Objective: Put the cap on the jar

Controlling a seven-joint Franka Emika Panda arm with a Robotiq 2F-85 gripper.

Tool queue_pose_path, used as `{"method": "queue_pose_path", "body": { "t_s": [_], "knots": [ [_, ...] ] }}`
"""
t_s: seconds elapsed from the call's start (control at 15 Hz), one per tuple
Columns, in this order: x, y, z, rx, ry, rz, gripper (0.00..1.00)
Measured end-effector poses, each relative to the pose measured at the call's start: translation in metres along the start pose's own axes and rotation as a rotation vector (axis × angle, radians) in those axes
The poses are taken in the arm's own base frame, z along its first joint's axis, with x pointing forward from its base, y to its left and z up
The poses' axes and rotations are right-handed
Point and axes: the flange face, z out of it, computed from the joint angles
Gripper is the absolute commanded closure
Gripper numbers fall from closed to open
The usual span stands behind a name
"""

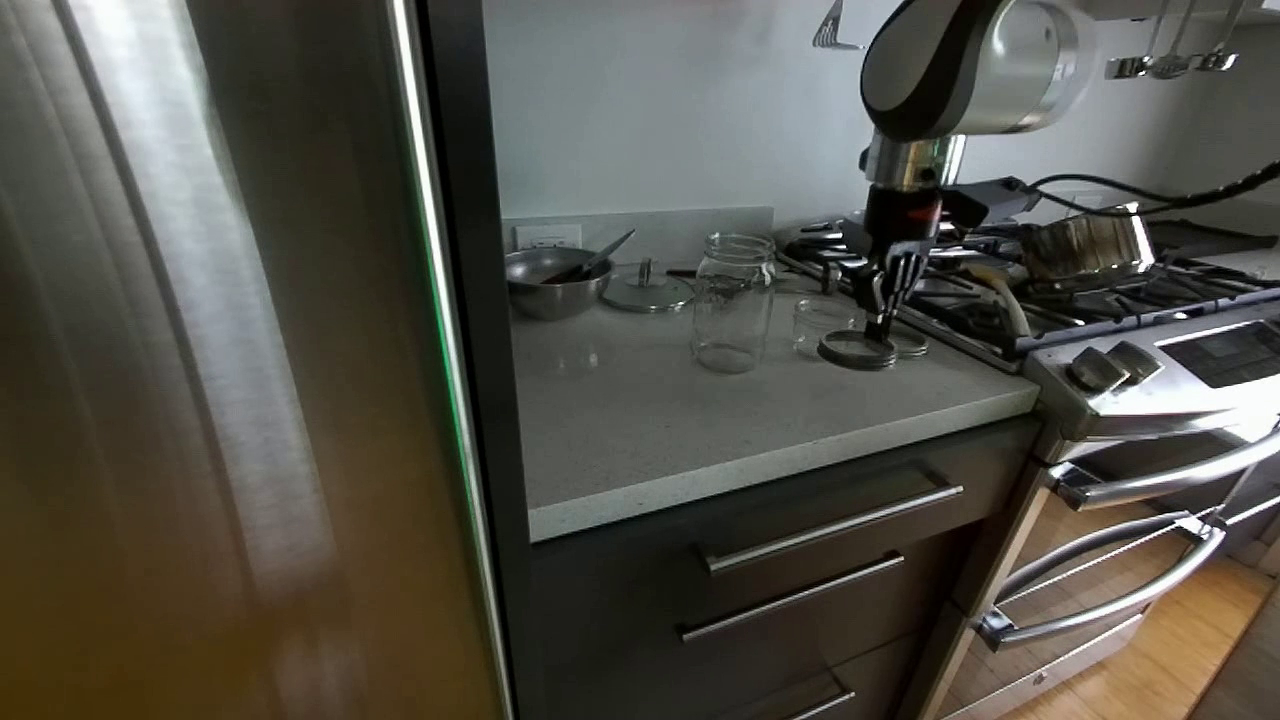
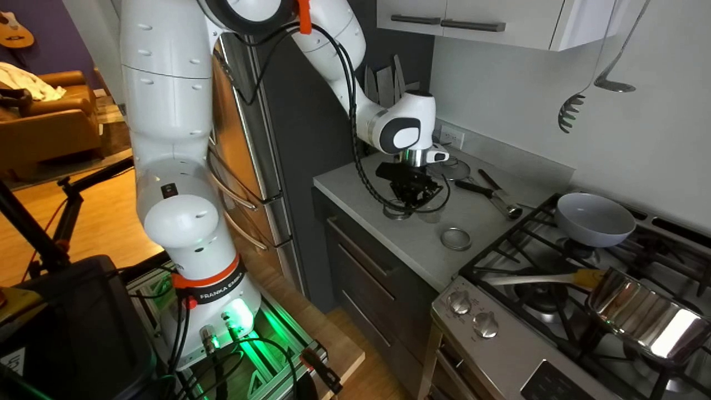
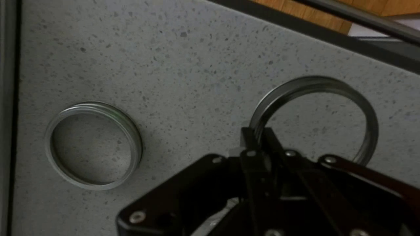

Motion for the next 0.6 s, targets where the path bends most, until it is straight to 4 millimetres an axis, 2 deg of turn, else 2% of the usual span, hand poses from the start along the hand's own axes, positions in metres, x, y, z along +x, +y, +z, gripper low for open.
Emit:
{"method": "queue_pose_path", "body": {
  "t_s": [0.6],
  "knots": [
    [-0.015,-0.044,-0.111,-0.176,-0.11,-0.131,0.98]
  ]
}}
